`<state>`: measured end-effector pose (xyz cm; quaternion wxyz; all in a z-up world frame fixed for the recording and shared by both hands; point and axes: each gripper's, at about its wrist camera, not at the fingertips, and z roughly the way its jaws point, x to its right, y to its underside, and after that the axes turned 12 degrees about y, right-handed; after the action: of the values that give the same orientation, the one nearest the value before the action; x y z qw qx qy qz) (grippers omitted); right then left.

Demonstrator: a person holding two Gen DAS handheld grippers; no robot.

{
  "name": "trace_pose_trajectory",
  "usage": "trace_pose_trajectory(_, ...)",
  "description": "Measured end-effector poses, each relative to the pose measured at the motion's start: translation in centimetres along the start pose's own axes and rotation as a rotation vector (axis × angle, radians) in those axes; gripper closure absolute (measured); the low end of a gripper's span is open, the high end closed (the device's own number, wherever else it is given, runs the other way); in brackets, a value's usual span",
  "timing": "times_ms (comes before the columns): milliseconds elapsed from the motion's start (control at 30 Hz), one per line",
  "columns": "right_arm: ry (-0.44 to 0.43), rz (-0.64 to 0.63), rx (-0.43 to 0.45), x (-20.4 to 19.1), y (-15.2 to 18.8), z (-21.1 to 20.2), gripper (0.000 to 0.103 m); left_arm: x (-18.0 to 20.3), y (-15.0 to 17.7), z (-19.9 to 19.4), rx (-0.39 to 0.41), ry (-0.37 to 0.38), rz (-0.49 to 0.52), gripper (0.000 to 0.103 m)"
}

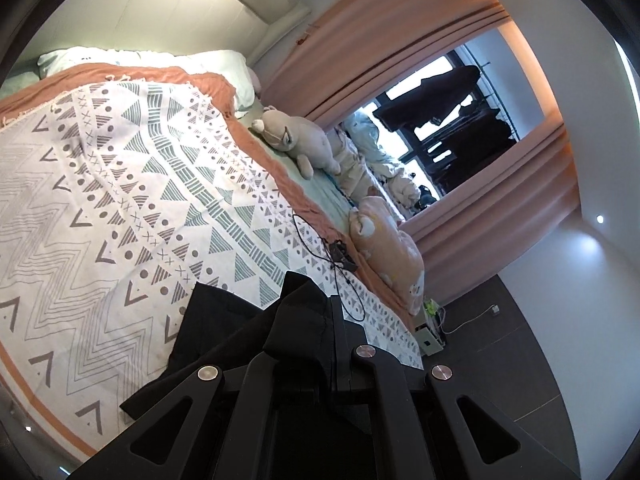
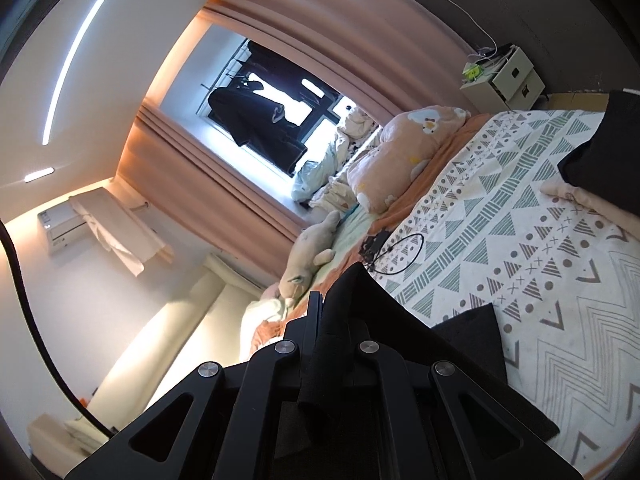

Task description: Fold large clothes

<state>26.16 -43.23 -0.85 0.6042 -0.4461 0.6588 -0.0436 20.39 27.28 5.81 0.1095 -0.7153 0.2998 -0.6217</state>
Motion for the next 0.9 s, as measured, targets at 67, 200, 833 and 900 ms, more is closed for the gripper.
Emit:
trace_pose_trajectory(67,0.019,0.008,-0.009,0.7,0.0,1.7,0.099,-0.6,-0.3,1.9,-0.01,-0.016,-0.002,0.101)
trace_pose_trajectory(200,0.052,0.04,-0.041,2.7,0.1,4.9,0.099,-2.6,-0.7,6.0,-0.045,-0.03,-0.015,0.101)
trace_pose_trajectory(833,0.257,0.099,-0.15,7.6,0.4,18.4,0.045,-12.8,-1.4,19.1,-0.177,-0.176,-0.135,0.095)
trace_pose_trajectory(900,0.267,0.099,-0.108,7.8,0.1,17.5,0.037,-13.0,-1.2,19.9,-0.197,-0.153,-0.143,0.088)
